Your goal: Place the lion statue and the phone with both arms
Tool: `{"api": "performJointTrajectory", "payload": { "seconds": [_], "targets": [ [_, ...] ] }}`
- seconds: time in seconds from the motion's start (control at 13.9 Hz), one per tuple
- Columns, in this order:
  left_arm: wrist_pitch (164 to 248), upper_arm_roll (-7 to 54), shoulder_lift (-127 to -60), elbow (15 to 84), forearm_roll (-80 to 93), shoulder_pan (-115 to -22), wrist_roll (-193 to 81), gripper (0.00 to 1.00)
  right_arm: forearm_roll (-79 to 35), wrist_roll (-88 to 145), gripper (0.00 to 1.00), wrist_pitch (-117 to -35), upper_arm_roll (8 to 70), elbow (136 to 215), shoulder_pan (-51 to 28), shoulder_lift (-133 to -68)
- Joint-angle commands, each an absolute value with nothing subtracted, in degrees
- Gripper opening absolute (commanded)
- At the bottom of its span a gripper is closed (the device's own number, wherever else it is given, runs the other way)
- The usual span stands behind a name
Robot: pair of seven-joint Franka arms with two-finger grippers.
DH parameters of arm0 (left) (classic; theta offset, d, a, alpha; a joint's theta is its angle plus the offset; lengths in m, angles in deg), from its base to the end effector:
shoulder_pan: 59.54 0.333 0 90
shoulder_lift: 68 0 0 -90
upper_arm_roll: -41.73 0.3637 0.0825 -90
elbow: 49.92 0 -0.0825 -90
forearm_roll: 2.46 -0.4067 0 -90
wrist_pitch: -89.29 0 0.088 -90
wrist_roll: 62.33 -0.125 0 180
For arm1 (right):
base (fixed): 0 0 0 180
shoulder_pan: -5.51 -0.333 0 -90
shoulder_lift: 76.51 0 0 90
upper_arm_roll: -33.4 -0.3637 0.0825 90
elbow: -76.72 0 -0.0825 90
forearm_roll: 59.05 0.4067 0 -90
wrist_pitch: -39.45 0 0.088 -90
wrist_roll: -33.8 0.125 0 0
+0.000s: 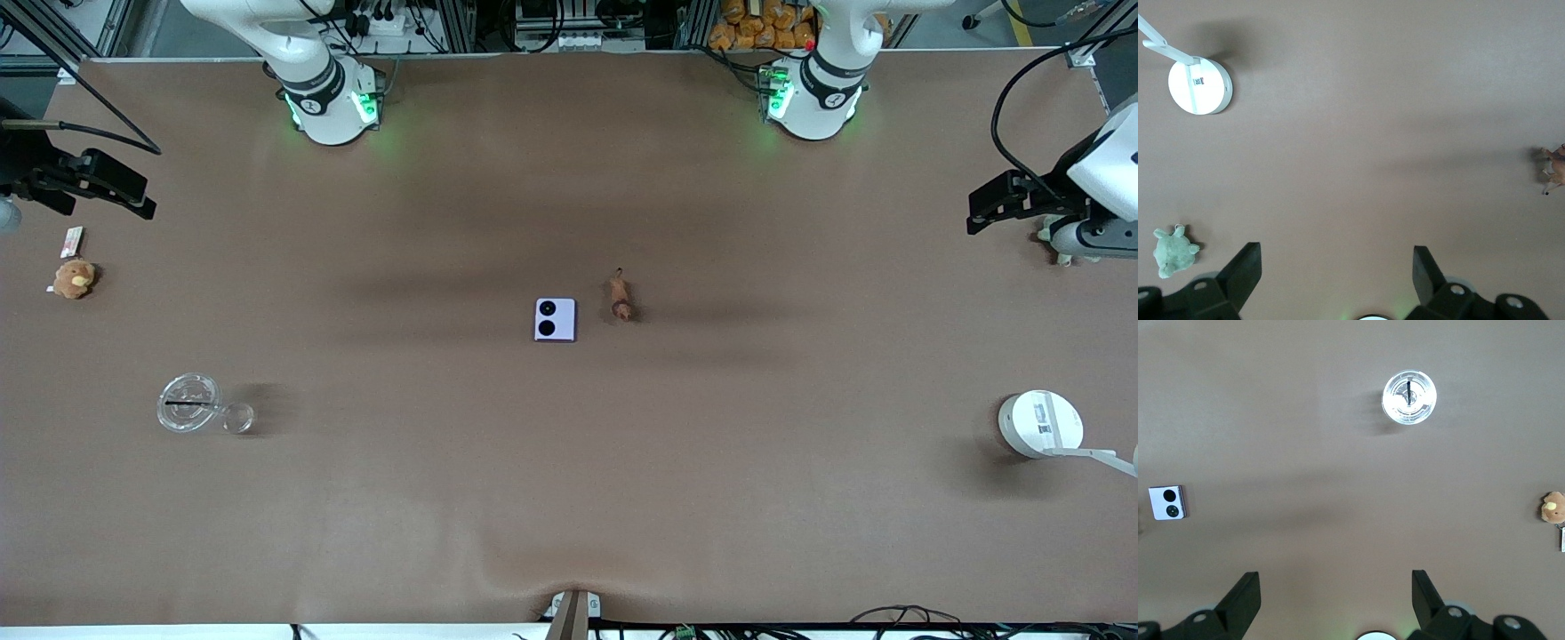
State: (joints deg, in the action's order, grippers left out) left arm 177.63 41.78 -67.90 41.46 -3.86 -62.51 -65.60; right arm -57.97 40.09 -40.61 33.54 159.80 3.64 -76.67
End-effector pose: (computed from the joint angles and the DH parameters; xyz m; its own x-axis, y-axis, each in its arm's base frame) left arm 0.5712 -0.0260 0.6409 0.9929 -0.1070 -0.0526 -0.1083 -0.9939 -0.0215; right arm 0.5583 0.0195 0.6966 0.9954 -0.0763 -0.0572 -0.0771 -0.9969 -0.0125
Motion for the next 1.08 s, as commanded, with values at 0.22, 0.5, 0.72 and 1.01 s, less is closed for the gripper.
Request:
{"api": "performJointTrajectory", "payload": {
  "seconds": [0.22,0.5,0.72,1.01],
  "targets": [
    [177.53,41.56,-70.2,37.97,-3.95,-62.18,-63.47,1.0,-57.82,39.43,1.0,-39.91,33.48,158.45,3.67,-77.13],
    [177.44,41.56,-72.57,37.8,0.6,-62.62,-58.93,1.0,-57.82,39.43,1.0,-39.74,33.48,158.45,4.19,-77.21],
    [177.53,40.68,-75.12,37.1,2.2,-65.77,-51.89,1.0,-57.82,39.43,1.0,-39.82,33.48,158.45,3.93,-77.3],
    [177.62,40.68,-79.16,37.18,-0.25,-74.2,-46.61,1.0,-57.82,39.43,1.0,-39.82,33.48,158.45,4.02,-77.3]
  ]
}}
